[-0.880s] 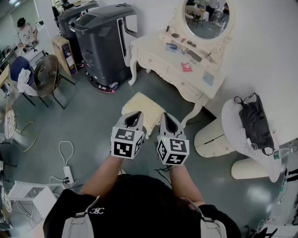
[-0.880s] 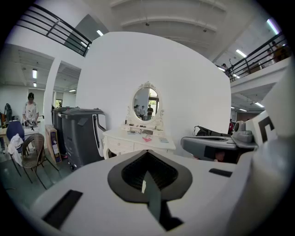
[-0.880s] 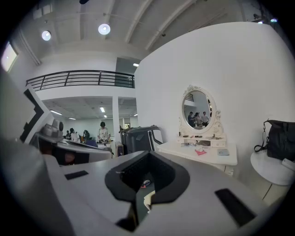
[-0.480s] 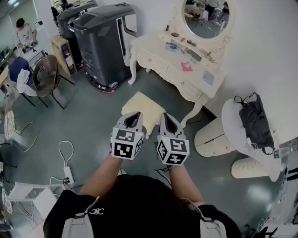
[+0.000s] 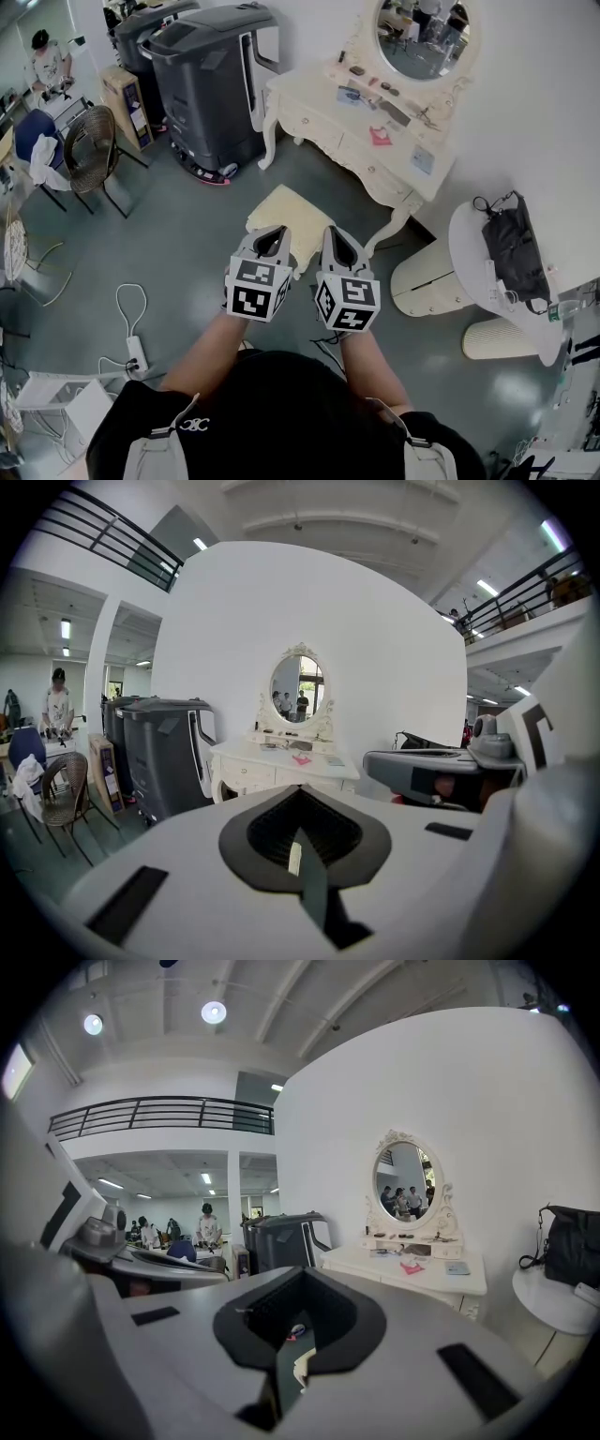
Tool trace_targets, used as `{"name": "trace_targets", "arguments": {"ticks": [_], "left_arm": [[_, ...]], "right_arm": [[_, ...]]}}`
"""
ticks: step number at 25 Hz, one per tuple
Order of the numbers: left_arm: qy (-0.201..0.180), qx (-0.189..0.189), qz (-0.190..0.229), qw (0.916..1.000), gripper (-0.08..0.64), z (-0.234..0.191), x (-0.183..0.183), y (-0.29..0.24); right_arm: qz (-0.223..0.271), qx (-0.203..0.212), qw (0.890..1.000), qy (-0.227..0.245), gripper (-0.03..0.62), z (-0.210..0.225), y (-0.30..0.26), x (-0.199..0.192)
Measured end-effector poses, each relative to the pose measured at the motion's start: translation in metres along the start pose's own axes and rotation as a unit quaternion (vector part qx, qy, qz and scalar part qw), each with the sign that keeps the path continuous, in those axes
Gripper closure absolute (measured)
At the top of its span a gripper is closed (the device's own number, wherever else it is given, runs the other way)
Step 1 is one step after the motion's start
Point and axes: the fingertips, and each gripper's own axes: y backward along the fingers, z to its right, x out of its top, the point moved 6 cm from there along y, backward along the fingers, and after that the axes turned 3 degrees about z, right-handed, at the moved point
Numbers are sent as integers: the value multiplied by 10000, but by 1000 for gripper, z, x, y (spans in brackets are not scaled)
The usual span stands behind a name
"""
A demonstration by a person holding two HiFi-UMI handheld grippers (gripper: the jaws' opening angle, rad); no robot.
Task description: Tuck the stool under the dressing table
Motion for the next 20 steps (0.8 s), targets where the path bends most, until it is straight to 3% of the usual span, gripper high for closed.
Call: {"name": "trace_targets", "arguments": {"ticks": [13,20], "left_arm": [[-10,-387,-38,9992,560,-67,-2,9],[76,-582,-118,9982,560,-86,-11,6]], "right_arm": [[31,-463,9989,-37,583,-53,-29,-1],[-181,-524,9985,-39,583,-70,-38,-16]]}}
